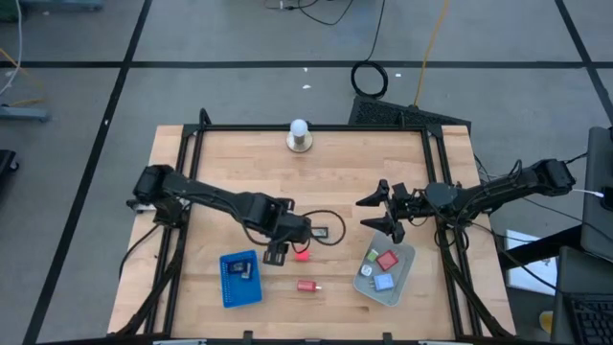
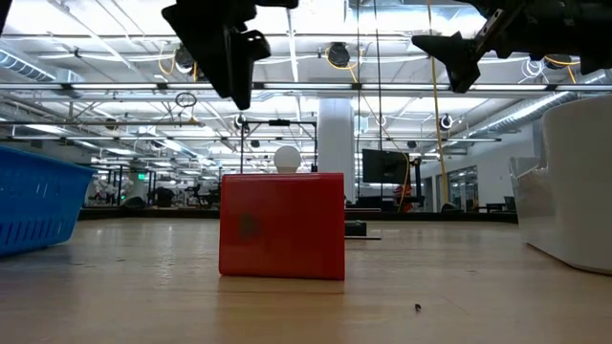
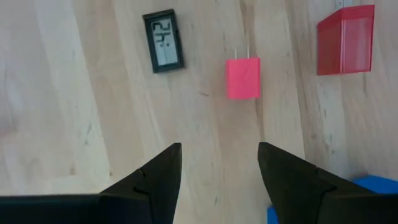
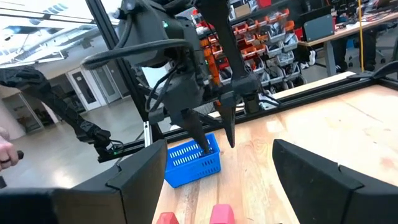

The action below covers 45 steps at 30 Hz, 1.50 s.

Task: Pick & Place Office items
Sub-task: Put the pink charger adapter into the gray bin

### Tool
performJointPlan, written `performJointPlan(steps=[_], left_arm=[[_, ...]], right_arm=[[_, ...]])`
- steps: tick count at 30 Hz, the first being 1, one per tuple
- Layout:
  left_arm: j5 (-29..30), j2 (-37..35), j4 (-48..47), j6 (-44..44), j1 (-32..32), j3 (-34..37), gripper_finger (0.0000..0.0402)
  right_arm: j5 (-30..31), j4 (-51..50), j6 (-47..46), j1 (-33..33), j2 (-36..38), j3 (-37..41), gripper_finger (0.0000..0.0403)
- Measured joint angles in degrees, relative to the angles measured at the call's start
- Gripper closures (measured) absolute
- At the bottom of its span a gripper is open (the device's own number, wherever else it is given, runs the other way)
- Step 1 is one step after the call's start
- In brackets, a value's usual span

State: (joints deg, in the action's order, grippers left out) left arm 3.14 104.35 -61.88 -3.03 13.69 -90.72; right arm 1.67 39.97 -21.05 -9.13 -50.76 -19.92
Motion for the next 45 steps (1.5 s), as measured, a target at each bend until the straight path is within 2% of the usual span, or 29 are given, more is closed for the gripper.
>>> performJointPlan(steps=[8, 18, 30, 36, 41, 45], left_arm=[[3.1, 3.2, 1.5, -3.1, 1.0, -0.9, 0.0188], [3.3, 4.1, 7.9, -5.2, 3.6, -0.9, 0.0187], [1.9, 4.2, 12.5, -7.7, 3.8, -0.9, 0.0187], [1.1, 8.3, 12.3, -8.0, 4.6, -1.0, 0.0187], [-2.5, 9.8, 12.1, -7.6, 4.9, -0.9, 0.0187], [2.5, 9.6, 12.1, -8.2, 4.6, -0.9, 0.0187]], right_arm=[[-0.2, -0.5, -0.4, 0.0, 0.0, 0.0, 0.0122], [-0.2, -3.2, -0.4, 0.0, -0.2, 0.0, 0.0122], [-0.3, -3.5, -0.4, 0.0, -0.2, 0.0, 0.0122], [-0.3, -3.8, -0.4, 0.0, -0.2, 0.0, 0.0122], [-0.3, -4.7, -0.4, -0.1, -0.2, 0.0, 0.0122], [-0.3, -5.2, -0.6, -0.1, -0.2, 0.0, 0.0122]])
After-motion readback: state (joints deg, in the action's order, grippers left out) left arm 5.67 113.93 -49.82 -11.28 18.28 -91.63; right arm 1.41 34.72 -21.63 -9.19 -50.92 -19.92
